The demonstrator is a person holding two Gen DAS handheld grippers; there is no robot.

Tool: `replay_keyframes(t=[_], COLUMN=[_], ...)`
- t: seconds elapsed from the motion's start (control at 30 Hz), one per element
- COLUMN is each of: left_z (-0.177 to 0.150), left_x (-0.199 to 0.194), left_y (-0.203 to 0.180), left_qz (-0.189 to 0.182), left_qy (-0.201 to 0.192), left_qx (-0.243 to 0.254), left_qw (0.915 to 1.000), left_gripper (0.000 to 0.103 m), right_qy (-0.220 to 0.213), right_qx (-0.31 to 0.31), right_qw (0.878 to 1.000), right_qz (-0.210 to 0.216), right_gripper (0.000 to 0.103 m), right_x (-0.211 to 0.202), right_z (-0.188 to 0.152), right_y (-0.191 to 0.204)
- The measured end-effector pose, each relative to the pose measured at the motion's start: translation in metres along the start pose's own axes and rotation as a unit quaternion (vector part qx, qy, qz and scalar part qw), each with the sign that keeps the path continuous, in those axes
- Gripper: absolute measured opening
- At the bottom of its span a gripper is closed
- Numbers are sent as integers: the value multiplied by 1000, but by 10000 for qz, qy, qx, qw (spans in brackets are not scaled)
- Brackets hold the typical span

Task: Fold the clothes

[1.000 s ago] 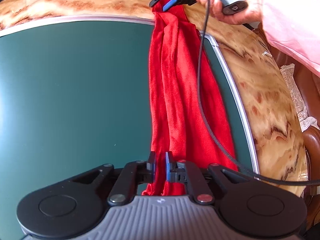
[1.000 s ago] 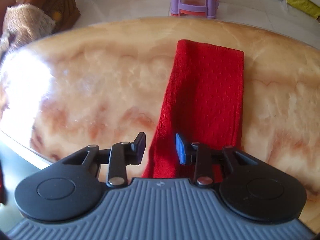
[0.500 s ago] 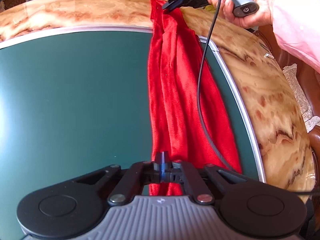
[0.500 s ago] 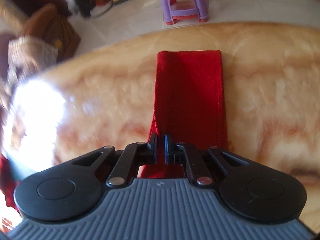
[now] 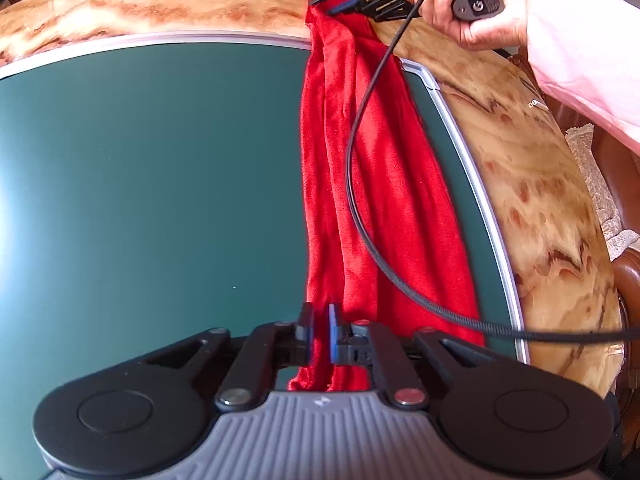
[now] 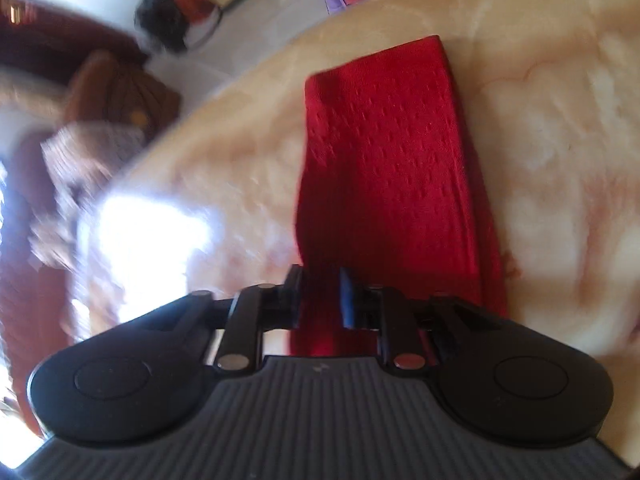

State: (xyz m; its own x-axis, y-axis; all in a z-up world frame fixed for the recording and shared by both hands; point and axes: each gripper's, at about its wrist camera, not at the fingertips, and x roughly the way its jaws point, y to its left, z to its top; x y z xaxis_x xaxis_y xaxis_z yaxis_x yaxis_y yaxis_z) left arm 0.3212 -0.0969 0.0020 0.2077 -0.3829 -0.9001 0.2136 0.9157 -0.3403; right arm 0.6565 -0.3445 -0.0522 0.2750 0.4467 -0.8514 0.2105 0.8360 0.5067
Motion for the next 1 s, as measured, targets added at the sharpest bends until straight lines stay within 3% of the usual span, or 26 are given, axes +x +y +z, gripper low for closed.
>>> replay_keyframes(t=[0.1,0.2,0.33,0.47,0.6,0.73,0.83,0.9,1.0], left_z=[1,-1,-3,-6,-10,-11,-10,-9,-8], left_x=[1,3,4,2,0,-4,-5,-6,-5], left_y=[-2,-2,1,5,8,9,6,4,0], left_qz=[-14,42,55,73,100,113,84,45,14], left_qy=[-5,23,60,112,170,113,48,21,4], left_qx=[-37,-34,-120,-216,-275,-282,-226,-213,-194], left_qw=[10000,10000,9999,9997,9994,9995,9997,9998,9998], left_gripper=[21,21,21,21,21,29,33,33,33], right_qy=[-177,-578,-461,-393,-6,69,-228,-384,74], right_qx=[-645,-1394,-2598,-3272,-3416,-3947,-3810,-3602,-3456], right_qw=[9975,9877,9615,9317,9293,9064,9094,9198,9333], right_qz=[-207,-414,-773,-1527,-1401,-1507,-1653,-1510,-971], right_gripper=[35,36,35,35,35,36,36,36,36], right_x=[-12,-41,-68,-68,-44,-26,-43,-63,-68], right_z=[-10,-36,-89,-137,-156,-177,-175,-173,-183], right_y=[18,37,63,72,72,81,83,82,83])
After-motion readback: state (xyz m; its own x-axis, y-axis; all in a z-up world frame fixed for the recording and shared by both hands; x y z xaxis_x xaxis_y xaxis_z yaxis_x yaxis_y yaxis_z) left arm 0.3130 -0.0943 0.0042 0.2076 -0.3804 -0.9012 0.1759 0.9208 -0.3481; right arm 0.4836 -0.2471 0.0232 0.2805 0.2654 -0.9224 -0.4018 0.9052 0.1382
